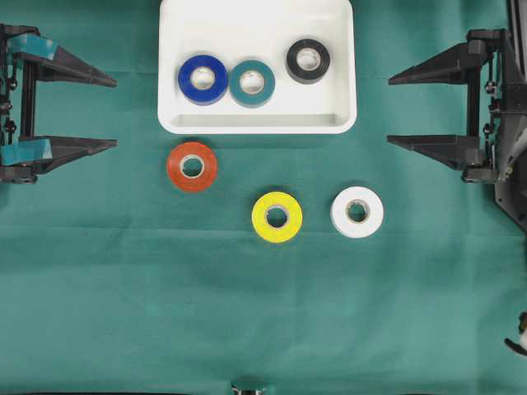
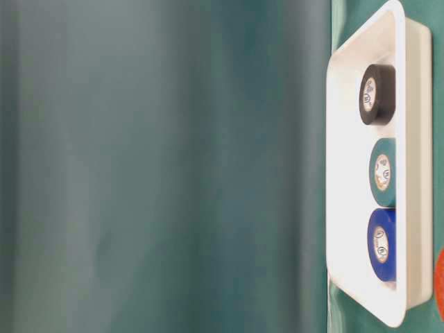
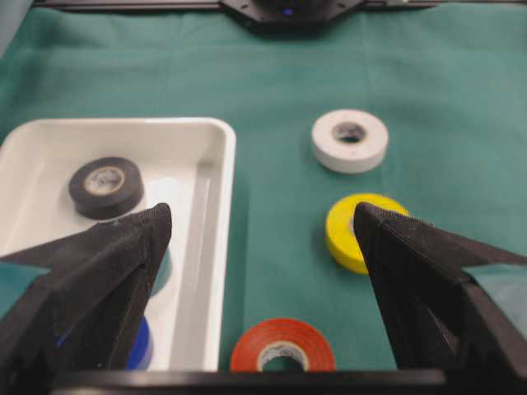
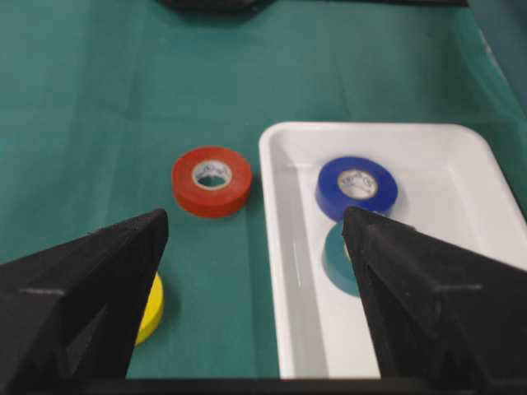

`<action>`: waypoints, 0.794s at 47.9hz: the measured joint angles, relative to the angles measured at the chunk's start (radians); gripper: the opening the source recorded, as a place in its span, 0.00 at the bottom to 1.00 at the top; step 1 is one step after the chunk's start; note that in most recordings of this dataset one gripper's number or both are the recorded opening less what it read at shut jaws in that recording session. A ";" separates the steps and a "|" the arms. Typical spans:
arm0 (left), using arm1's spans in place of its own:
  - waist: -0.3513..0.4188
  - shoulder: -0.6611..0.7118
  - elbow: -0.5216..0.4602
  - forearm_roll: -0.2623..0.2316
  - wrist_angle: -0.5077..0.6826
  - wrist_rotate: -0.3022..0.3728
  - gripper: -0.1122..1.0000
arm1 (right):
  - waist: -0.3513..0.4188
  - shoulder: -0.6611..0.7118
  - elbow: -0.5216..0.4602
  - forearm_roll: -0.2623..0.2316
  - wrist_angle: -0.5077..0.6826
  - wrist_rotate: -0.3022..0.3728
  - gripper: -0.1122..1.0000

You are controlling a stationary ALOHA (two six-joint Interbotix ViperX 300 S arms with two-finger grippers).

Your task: Pick up the tape from a random location and place it into the white case.

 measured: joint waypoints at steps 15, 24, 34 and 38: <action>0.000 0.000 0.000 -0.002 0.012 0.000 1.00 | 0.000 0.000 0.000 0.000 0.000 0.002 0.84; -0.002 0.000 0.000 -0.002 0.014 0.000 1.00 | 0.000 0.000 0.002 -0.002 0.000 0.002 0.84; -0.002 0.000 0.000 -0.002 0.014 0.000 1.00 | 0.000 0.002 0.000 0.000 0.002 0.002 0.84; -0.002 -0.002 0.000 -0.002 0.014 0.000 1.00 | 0.000 0.002 0.000 0.000 0.002 0.002 0.84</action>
